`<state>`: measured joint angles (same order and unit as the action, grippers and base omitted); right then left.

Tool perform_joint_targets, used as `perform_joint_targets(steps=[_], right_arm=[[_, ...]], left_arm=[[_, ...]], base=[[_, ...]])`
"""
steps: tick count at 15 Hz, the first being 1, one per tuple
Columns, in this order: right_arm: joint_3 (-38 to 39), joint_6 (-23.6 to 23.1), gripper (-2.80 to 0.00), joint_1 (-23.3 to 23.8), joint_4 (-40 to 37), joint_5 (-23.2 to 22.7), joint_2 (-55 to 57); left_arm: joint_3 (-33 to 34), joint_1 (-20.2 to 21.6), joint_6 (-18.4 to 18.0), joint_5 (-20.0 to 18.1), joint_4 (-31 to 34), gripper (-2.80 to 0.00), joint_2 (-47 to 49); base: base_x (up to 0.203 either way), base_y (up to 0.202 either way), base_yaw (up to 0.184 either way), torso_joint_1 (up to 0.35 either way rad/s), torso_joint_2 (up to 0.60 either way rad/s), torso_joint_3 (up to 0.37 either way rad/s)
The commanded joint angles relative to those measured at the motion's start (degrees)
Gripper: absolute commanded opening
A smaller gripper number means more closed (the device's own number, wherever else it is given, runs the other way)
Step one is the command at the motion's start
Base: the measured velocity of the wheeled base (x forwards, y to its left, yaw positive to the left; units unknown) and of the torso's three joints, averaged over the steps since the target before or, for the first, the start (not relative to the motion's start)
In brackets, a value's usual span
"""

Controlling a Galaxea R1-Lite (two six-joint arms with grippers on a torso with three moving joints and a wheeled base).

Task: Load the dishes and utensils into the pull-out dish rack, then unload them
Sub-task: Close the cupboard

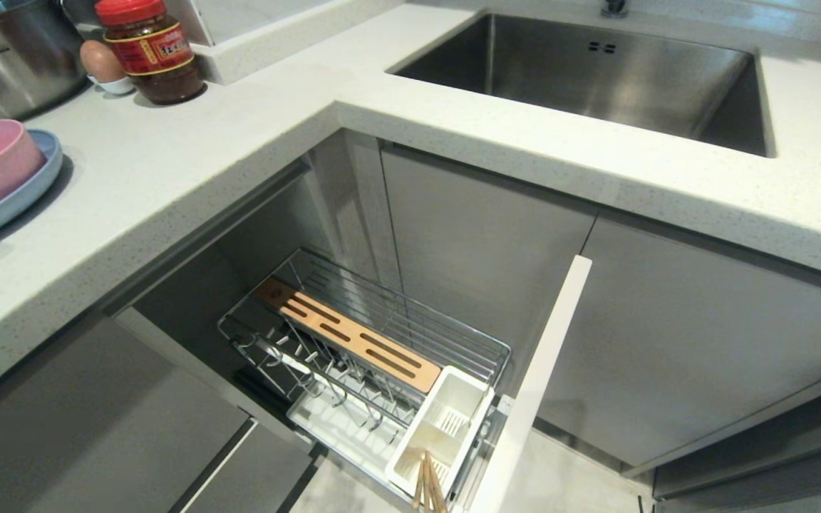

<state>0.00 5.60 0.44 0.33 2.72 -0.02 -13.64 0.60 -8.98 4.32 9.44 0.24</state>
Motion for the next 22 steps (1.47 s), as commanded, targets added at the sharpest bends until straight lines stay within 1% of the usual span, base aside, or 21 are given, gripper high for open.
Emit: perform_joint_targets(steps=[1,2,3,4,5,6,9,18,22], right_arm=[[0.0,0.0,-2.80,0.0,0.0,0.0,-0.2],[0.0,0.0,-2.80,0.0,0.0,0.0,-0.2],[0.0,0.0,-2.80,0.0,0.0,0.0,-0.2],[0.0,0.0,-2.80,0.0,0.0,0.0,-0.2],[0.0,0.0,-2.80,0.0,0.0,0.0,-0.2],[0.0,0.0,-2.80,0.0,0.0,0.0,-0.2],[0.0,0.0,-2.80,0.0,0.0,0.0,-0.2],[0.0,0.0,-2.80,0.0,0.0,0.0,-0.2],[0.0,0.0,-2.80,0.0,0.0,0.0,-0.2]], left_arm=[[11.9,0.0,0.3,-0.1,-13.3,-2.80,-0.2],[13.8,0.0,1.3,-1.4,-14.0,-2.80,-0.2],[13.8,0.0,2.3,-4.3,-11.7,-2.80,-0.2],[13.3,0.0,2.6,-5.4,-7.0,-2.80,-0.2],[13.1,0.0,2.6,-5.8,-6.1,-2.80,-0.2],[13.5,0.0,2.7,-5.8,-8.7,-2.80,-0.2],[13.6,0.0,5.1,-5.6,-9.0,-2.80,-0.2],[13.6,0.0,4.7,-6.1,-9.1,-2.80,-0.2],[13.6,-0.4,4.7,-6.1,-9.1,-2.80,-0.2]], base=[[0.000,0.000,0.000,0.000,0.00,0.000],[0.000,0.000,0.000,0.000,0.00,0.000],[0.000,0.000,0.000,0.000,0.00,0.000],[0.000,0.000,0.000,0.000,0.00,0.000],[0.000,0.000,0.000,0.000,0.00,0.000],[0.000,0.000,0.000,0.000,0.00,0.000],[0.000,0.000,0.000,0.000,0.00,0.000],[0.000,0.000,0.000,0.000,0.00,0.000],[0.000,0.000,0.000,0.002,0.00,0.147]])
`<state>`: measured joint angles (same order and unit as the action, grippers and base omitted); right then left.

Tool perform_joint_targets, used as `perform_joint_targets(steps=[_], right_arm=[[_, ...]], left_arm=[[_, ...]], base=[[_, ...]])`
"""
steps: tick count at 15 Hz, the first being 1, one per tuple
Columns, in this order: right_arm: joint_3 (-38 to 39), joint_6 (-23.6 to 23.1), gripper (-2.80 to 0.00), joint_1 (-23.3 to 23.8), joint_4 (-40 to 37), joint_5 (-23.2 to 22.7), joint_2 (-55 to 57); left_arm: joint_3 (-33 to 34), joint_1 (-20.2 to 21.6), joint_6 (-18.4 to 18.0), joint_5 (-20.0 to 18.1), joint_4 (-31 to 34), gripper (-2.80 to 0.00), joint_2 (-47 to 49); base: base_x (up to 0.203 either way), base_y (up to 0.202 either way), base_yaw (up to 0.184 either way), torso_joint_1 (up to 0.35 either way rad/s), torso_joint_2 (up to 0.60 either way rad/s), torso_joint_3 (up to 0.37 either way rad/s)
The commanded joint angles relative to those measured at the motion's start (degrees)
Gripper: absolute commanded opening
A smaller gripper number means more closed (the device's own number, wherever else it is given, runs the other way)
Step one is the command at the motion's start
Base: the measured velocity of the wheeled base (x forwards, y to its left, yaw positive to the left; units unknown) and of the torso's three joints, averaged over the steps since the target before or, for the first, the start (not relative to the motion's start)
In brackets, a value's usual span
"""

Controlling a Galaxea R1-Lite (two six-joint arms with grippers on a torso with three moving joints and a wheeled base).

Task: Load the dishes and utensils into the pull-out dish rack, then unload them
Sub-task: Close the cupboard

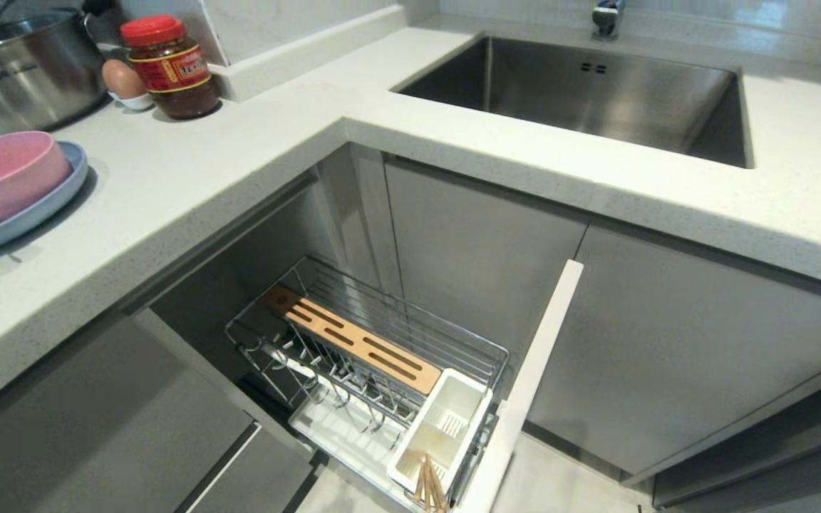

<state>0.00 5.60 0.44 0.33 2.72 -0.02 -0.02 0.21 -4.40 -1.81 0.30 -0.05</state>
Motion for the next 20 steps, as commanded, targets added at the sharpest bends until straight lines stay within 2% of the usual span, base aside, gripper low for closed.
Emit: perform_joint_targets(steps=[1,8,15,17,20], right_arm=[[0.0,0.0,-2.80,0.0,0.0,0.0,-0.2],[0.0,0.0,-2.80,0.0,0.0,0.0,-0.2],[0.0,0.0,-2.80,0.0,0.0,0.0,-0.2],[0.0,0.0,-2.80,0.0,0.0,0.0,-0.2],[0.0,0.0,-2.80,0.0,0.0,0.0,-0.2]], left_arm=[[0.0,0.0,0.2,0.1,0.0,-2.80,0.0],[-0.1,0.0,0.9,0.4,0.2,-2.80,0.0],[-0.1,0.2,3.3,1.6,-0.1,-2.80,0.0],[0.0,0.3,5.3,1.8,-0.3,-2.80,0.0],[0.0,0.2,5.2,1.8,-0.3,-2.80,0.0]], base=[[0.000,0.000,0.000,0.002,0.00,0.187],[0.000,0.000,0.000,0.001,0.00,0.200],[0.000,0.000,0.000,0.001,0.00,0.203],[0.000,0.000,0.000,0.000,0.00,0.204],[0.000,0.000,0.000,-0.001,0.00,0.202]])
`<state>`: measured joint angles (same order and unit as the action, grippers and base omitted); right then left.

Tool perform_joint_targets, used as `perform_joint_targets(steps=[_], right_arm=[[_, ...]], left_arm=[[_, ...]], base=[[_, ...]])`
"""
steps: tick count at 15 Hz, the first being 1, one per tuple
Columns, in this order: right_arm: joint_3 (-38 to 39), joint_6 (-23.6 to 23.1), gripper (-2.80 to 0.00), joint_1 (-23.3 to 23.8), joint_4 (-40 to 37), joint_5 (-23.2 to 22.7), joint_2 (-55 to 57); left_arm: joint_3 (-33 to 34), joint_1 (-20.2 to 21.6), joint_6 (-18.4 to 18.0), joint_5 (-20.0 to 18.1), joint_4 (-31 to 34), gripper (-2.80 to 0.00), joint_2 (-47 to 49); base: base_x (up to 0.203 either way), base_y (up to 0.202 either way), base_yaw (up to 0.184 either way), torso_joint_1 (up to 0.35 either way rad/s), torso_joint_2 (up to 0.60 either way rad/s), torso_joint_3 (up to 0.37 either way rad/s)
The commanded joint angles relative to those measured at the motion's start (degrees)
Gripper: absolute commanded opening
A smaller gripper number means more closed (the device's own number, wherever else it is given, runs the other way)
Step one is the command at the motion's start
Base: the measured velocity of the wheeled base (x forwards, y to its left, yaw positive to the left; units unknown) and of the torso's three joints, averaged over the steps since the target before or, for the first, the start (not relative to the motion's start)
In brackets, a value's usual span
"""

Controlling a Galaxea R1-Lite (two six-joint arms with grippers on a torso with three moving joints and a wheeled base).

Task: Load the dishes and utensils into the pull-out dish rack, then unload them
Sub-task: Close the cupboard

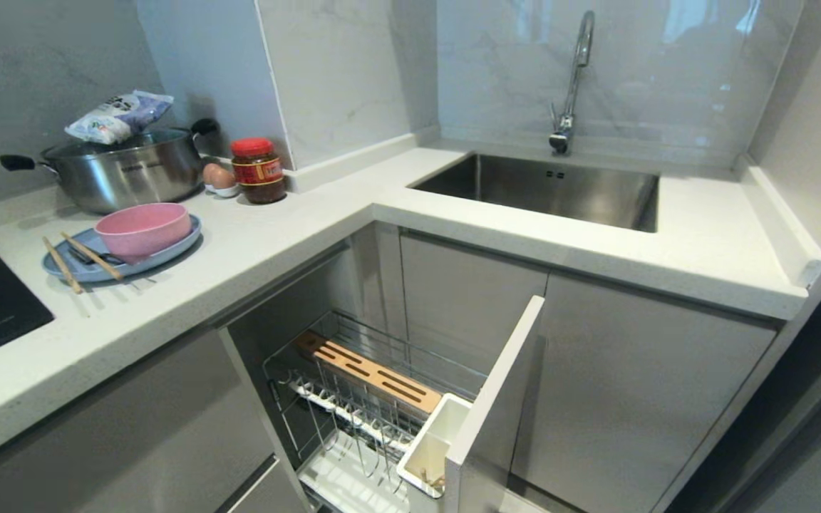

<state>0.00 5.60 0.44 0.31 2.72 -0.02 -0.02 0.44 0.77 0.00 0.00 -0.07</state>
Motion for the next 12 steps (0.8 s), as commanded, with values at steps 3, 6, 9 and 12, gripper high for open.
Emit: perform_joint_targets(steps=[3,6,9,12], right_arm=[[0.0,0.0,-2.80,0.0,0.0,0.0,-0.2],[0.0,0.0,-2.80,0.0,0.0,0.0,-0.2],[0.0,0.0,-2.80,0.0,0.0,0.0,-0.2],[0.0,0.0,-2.80,0.0,0.0,0.0,-0.2]], left_arm=[[0.0,0.0,-0.1,0.0,0.0,-2.80,0.1],[0.0,0.0,0.0,0.0,0.0,-2.80,0.1],[0.0,0.0,0.0,0.0,0.0,-2.80,0.1],[0.0,0.0,0.0,0.0,0.0,-2.80,0.1]], base=[[0.000,0.000,0.000,0.005,0.00,0.204],[0.000,0.000,0.000,-0.001,0.00,0.203],[0.000,0.000,0.000,0.003,0.00,0.206],[0.000,0.000,0.000,0.002,0.00,0.200]])
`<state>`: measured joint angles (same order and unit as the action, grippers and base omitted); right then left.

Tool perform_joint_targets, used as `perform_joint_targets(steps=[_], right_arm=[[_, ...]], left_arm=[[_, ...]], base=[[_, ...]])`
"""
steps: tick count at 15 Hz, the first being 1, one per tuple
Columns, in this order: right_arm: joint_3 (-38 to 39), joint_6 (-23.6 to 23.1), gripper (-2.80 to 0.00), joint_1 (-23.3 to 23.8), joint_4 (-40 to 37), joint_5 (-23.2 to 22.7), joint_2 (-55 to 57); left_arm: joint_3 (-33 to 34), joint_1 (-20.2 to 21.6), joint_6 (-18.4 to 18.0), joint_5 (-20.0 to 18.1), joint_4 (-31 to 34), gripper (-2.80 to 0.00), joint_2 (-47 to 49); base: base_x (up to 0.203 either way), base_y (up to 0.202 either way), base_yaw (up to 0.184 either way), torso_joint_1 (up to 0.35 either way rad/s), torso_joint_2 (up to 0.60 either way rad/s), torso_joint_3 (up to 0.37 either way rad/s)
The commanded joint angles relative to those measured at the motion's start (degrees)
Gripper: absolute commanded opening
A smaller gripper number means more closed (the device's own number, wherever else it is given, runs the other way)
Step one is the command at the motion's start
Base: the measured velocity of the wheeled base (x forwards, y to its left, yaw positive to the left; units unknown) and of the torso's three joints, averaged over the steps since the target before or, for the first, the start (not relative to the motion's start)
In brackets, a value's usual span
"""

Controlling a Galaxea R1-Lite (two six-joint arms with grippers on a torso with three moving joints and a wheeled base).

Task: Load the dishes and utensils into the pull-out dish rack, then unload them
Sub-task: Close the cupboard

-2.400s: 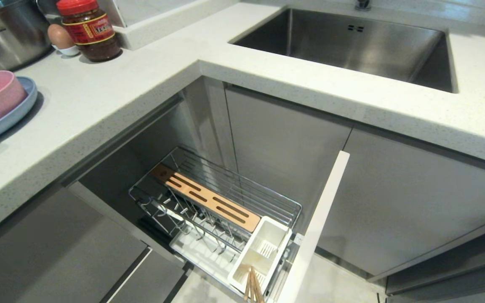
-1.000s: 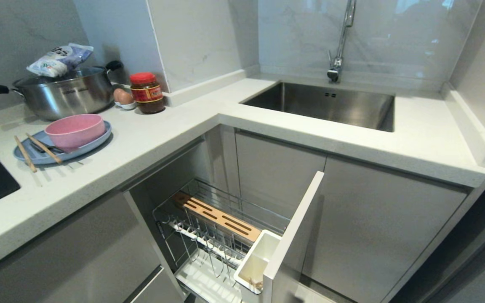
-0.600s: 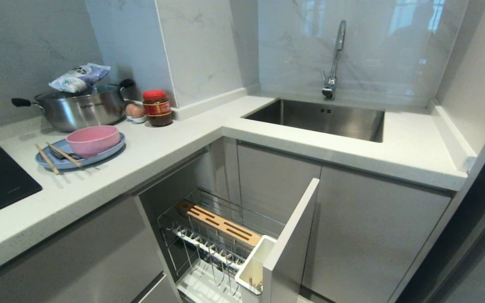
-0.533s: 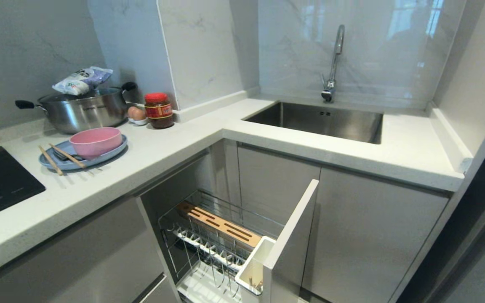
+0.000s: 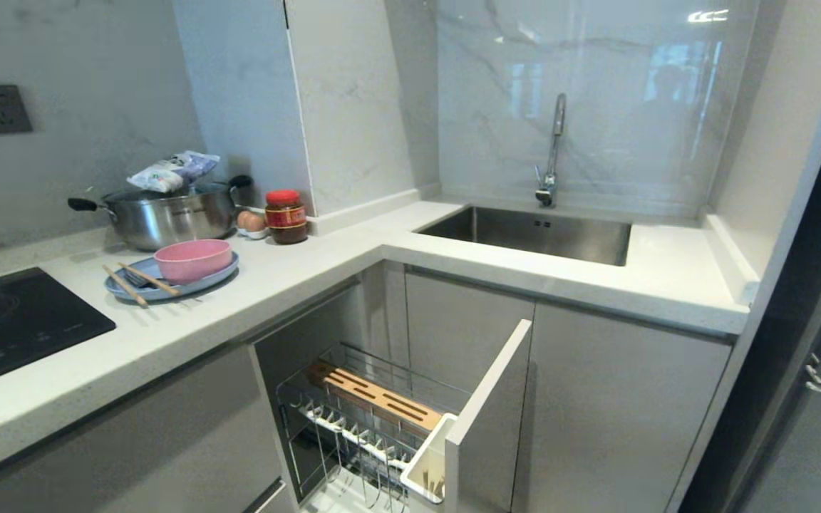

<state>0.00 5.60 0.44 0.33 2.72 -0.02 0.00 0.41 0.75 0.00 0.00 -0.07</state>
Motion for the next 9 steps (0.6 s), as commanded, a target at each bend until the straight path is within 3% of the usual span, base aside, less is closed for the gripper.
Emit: perform_joint_targets(steps=[1,5,9], right_arm=[[0.0,0.0,-2.80,0.0,0.0,0.0,-0.2],[0.0,0.0,-2.80,0.0,0.0,0.0,-0.2],[0.0,0.0,-2.80,0.0,0.0,0.0,-0.2]], left_arm=[[0.0,0.0,0.0,0.0,0.0,-2.80,0.1],[0.0,0.0,0.0,0.0,0.0,-2.80,0.1],[0.0,0.0,0.0,0.0,0.0,-2.80,0.1]], base=[[0.000,0.000,0.000,0.002,0.00,0.202],[0.000,0.000,0.000,0.001,0.00,0.180],[0.000,0.000,0.000,0.001,0.00,0.029]])
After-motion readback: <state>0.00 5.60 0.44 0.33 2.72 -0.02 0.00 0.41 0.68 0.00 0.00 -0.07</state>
